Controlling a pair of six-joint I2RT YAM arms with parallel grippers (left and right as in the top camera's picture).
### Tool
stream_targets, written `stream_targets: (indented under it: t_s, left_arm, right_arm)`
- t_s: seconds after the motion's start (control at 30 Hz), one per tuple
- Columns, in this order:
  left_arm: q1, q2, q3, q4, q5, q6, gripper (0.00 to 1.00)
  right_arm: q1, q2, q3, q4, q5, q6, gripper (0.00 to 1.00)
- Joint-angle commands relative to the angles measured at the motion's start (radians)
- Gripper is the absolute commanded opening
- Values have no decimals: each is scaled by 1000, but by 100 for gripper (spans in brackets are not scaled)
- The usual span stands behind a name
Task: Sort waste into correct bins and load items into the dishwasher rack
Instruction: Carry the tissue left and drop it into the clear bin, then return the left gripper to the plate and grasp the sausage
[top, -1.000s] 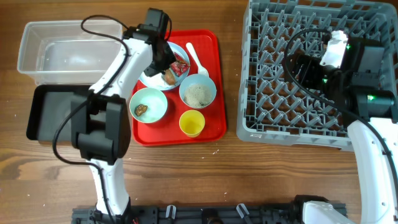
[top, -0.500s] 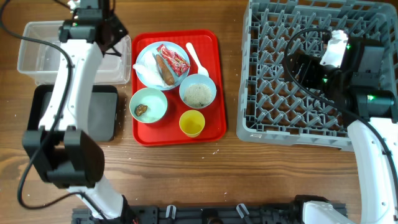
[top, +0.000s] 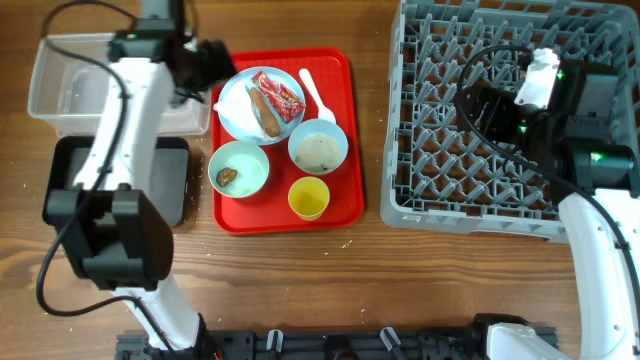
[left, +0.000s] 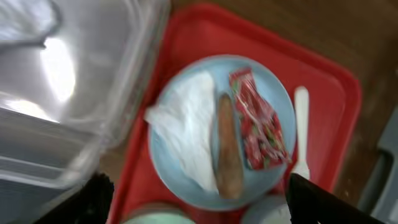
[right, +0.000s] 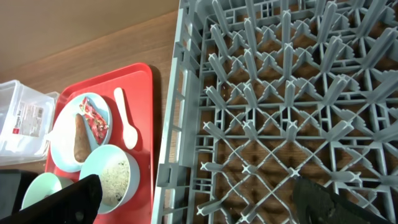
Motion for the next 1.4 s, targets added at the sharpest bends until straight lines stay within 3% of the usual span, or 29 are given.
stream_targets:
  t_s: [0.0, 0.2, 0.3, 0.5, 0.77, 0.87, 1.03, 1.2, 1.37]
  left_arm:
    - [-87, 69, 2, -14, 39, 33, 90]
    - [-135, 215, 2, 15, 24, 34, 82]
    - [-140, 275, 2, 84, 33, 109, 77]
    - [-148, 339, 2, 117, 24, 135, 68]
    - [-151, 358, 2, 130, 24, 134, 21]
    - [-150, 341, 16, 98, 25, 134, 13]
    - [-143, 256, 137, -30, 25, 134, 17]
    - [-143, 205, 136, -25, 24, 134, 55]
    - [-143, 224, 134, -10, -17, 134, 56]
  right_arm:
    - [0, 10, 9, 5, -2, 7, 100]
    - [0, 10, 9, -2, -2, 8, 100]
    - [0, 10, 9, 0, -2, 7, 100]
    - [0, 10, 9, -2, -2, 8, 100]
    - [0, 10, 9, -2, -2, 8, 99]
    - [0, 10, 9, -3, -6, 12, 100]
    - [0, 10, 9, -5, -6, 16, 100]
    - [0, 10, 9, -5, -6, 16, 100]
    - [0, 10, 9, -6, -6, 16, 100]
